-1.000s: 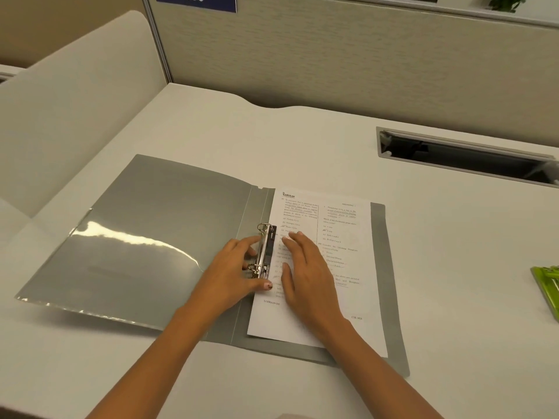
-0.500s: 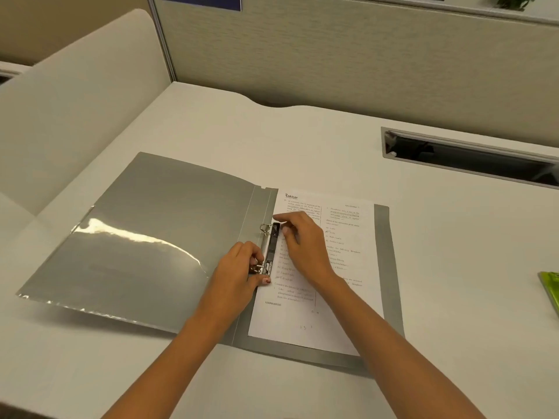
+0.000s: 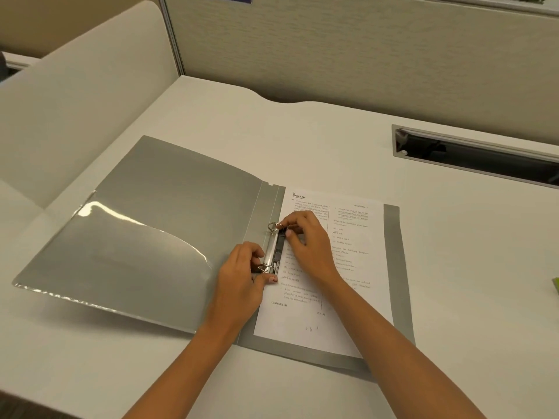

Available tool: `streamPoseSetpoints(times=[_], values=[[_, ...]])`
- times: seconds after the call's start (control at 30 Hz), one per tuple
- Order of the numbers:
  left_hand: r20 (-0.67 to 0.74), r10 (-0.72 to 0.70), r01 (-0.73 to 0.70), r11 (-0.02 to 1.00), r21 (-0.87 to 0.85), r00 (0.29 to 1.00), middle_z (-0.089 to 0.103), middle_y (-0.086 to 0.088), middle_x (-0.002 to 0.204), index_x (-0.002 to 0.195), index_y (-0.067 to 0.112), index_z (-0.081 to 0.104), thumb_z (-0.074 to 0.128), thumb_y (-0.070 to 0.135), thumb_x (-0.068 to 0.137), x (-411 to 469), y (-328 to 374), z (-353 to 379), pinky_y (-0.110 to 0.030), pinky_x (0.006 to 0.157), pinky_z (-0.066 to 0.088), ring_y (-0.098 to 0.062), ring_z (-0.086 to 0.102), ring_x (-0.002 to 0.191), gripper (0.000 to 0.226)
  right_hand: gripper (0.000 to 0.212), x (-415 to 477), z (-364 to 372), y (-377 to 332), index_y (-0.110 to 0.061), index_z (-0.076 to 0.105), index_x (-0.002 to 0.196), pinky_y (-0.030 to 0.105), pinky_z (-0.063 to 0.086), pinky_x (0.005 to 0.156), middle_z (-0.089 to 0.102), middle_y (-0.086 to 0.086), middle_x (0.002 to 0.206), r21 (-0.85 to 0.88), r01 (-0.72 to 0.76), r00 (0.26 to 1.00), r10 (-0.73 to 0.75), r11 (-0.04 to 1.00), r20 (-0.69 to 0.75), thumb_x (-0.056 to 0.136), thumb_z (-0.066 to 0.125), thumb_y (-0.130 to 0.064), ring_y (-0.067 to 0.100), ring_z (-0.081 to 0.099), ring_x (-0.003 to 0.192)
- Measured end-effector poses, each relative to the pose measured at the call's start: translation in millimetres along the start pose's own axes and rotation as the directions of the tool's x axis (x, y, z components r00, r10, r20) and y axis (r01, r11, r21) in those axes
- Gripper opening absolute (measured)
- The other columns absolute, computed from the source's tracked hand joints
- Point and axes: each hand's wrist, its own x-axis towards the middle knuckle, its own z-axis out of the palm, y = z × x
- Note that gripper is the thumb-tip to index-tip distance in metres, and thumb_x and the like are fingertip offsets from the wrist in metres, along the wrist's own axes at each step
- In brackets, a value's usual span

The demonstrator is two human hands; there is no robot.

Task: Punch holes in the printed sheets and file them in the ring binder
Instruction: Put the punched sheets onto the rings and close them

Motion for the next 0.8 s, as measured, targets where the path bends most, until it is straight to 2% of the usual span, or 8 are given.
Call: streamPoseSetpoints(times=[0.2,0.33,0.5,0.63,0.8], values=[[-0.025,0.064,-0.063,0.998,0.02,0.998,0.052,0.005,0.081,0.085,0.014,0.054,0.082,0.01,0.07,-2.0,-3.6,2.5,-0.01,0.059,0.043,-0.009,0.052,0.067,0.032,0.017,-3.0,-4.8,-0.8,-0.013,0.067,0.1,0.006,0.044,0.082,0.058,-0.003,0.106,0.038,0.012,1.0,-0.013,0.999,0.021,0.084,0.063,-0.008,0.001,0.057,0.094],[-0.035,0.045,-0.045,0.999,-0.005,0.998,0.051,0.006,0.078,0.082,0.016,0.051,0.081,0.009,0.071,-1.1,-2.1,3.0,-0.011,0.058,0.042,-0.009,0.05,0.066,0.032,0.019,-4.1,-4.6,-1.1,-0.015,0.067,0.1,0.014,0.049,0.083,0.056,-0.005,0.107,0.006,0.019,1.0,-0.019,1.0,0.021,0.081,0.067,-0.014,0.003,0.058,0.096],[-0.075,0.035,-0.035,0.999,-0.005,0.997,0.054,0.007,0.072,0.078,0.014,0.056,0.083,0.008,0.068,-0.2,-2.3,2.7,-0.006,0.055,0.04,-0.004,0.051,0.065,0.029,0.025,-4.6,-6.4,-3.3,-0.013,0.065,0.098,0.022,0.053,0.084,0.055,-0.003,0.105,0.001,0.026,0.999,-0.026,1.0,0.022,0.076,0.06,-0.004,0.005,0.059,0.096],[-0.084,0.06,-0.056,0.997,0.052,0.995,0.055,0.006,0.073,0.079,0.014,0.057,0.082,0.008,0.069,-0.8,-1.4,3.3,-0.008,0.055,0.042,-0.004,0.049,0.06,0.028,0.029,-5.5,-7.5,-4.9,-0.012,0.064,0.097,0.026,0.054,0.084,0.055,-0.003,0.105,0.003,0.011,0.999,-0.011,1.0,0.033,0.071,0.055,-0.006,0.007,0.059,0.097],[-0.091,0.065,-0.055,0.993,0.107,0.994,0.054,0.007,0.073,0.078,0.015,0.056,0.082,0.006,0.069,-1.8,0.4,5.3,-0.005,0.052,0.038,-0.009,0.047,0.057,0.029,0.029,-5.9,-7.5,-5.9,-0.013,0.063,0.097,0.029,0.055,0.084,0.056,-0.002,0.105,0.003,0.003,0.999,-0.004,1.0,0.041,0.07,0.054,-0.007,0.009,0.06,0.098]])
